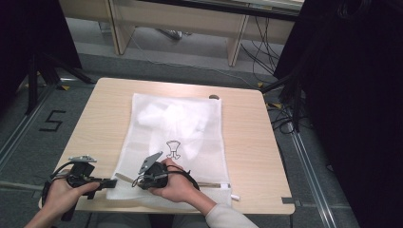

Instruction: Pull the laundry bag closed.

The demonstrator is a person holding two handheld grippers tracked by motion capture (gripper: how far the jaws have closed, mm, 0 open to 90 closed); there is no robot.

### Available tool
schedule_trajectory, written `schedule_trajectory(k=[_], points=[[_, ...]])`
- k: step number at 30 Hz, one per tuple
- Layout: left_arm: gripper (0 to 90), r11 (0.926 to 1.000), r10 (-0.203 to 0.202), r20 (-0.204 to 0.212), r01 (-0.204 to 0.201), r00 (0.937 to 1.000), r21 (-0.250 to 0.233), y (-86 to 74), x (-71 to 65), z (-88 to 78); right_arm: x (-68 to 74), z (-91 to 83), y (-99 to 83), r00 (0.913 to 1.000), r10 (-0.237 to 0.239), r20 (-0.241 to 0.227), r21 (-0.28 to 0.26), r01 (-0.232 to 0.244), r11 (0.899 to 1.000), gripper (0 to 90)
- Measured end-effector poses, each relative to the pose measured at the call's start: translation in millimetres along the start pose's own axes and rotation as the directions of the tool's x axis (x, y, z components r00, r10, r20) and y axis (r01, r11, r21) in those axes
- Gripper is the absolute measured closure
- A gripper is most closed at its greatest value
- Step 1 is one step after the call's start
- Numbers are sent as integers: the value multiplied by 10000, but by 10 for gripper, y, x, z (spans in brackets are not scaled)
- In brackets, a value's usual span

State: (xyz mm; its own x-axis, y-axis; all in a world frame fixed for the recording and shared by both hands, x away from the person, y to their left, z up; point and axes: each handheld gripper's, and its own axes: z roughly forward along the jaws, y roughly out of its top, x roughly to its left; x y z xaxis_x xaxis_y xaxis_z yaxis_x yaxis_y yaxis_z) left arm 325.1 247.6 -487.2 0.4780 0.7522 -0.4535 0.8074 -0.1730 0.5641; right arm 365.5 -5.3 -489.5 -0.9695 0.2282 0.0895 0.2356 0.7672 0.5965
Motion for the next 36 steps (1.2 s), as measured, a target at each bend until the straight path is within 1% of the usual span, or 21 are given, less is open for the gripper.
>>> schedule_trajectory(k=[4,5,6,9,11,12,16,17,23,25,26,27,28,29,30,31,32,33,34,35,36], points=[[858,10000,-14,47,14,10000,24,1,4,-2,-14,-7,-17,9998,-184,27,27,184,9998,827],[858,9999,-24,15,24,10000,-126,-5,3,7,-11,-24,-23,10000,4,6,86,-4,10000,827],[857,9999,-24,10,24,10000,-103,-4,4,5,-3,-25,-29,9999,133,5,121,-133,9998,827],[858,10000,-1,33,1,10000,-73,-4,4,5,-15,-36,-35,10000,-24,32,97,24,9999,827],[858,10000,-27,40,27,10000,-93,-5,2,6,-12,-36,-38,10000,-29,79,91,28,10000,827],[858,10000,-28,41,28,10000,-95,-5,2,6,2,-42,-40,9999,120,5,99,-120,9999,827],[858,10000,6,-14,-6,10000,0,-1,6,-3,-10,-54,-47,10000,37,70,221,-39,9997,827],[858,9999,-8,-21,8,10000,-100,-6,5,5,-10,-56,-51,10000,76,15,181,-76,9998,827],[858,9999,-63,-102,62,9999,-112,-7,12,1,-33,-82,-90,10000,29,81,255,-31,9997,827],[858,10000,-24,-101,24,9999,81,0,18,-11,-38,-96,-109,9999,121,71,287,-123,9995,827],[858,10000,-62,-158,61,9999,-28,-4,13,-6,-38,-96,-109,9999,121,71,287,-123,9995,827],[858,10000,-52,-87,52,9999,43,-1,17,-9,-47,-98,-112,10000,13,34,244,-14,9997,827],[858,10000,-40,-81,40,10000,55,0,15,-8,-48,-98,-117,10000,32,4,194,-32,9998,827],[858,9999,-49,-142,47,9999,-135,-8,10,4,-39,-108,-121,9998,206,39,250,-207,9995,827],[858,9999,-67,-126,66,9999,-98,-6,11,1,-38,-109,-123,9998,159,138,323,-163,9993,827],[857,9999,-72,-156,71,9999,-76,-6,13,-2,-35,-110,-125,9997,228,57,301,-230,9993,827],[857,10000,-43,-94,44,9999,72,-1,20,-10,-42,-115,-129,9999,156,73,323,-158,9994,827],[857,10000,-46,-104,47,9999,73,-1,18,-10,-44,-117,-134,9998,164,93,347,-167,9993,827],[858,9999,-72,-135,70,9999,-136,-8,14,3,-59,-111,-143,10000,-2,27,260,1,9997,827],[858,9999,-67,-153,66,9999,-95,-7,14,0,-59,-111,-143,10000,-2,27,260,1,9997,827],[858,10000,-63,-181,63,9998,18,-3,16,-7,-57,-124,-157,9998,188,68,345,-190,9992,827]])
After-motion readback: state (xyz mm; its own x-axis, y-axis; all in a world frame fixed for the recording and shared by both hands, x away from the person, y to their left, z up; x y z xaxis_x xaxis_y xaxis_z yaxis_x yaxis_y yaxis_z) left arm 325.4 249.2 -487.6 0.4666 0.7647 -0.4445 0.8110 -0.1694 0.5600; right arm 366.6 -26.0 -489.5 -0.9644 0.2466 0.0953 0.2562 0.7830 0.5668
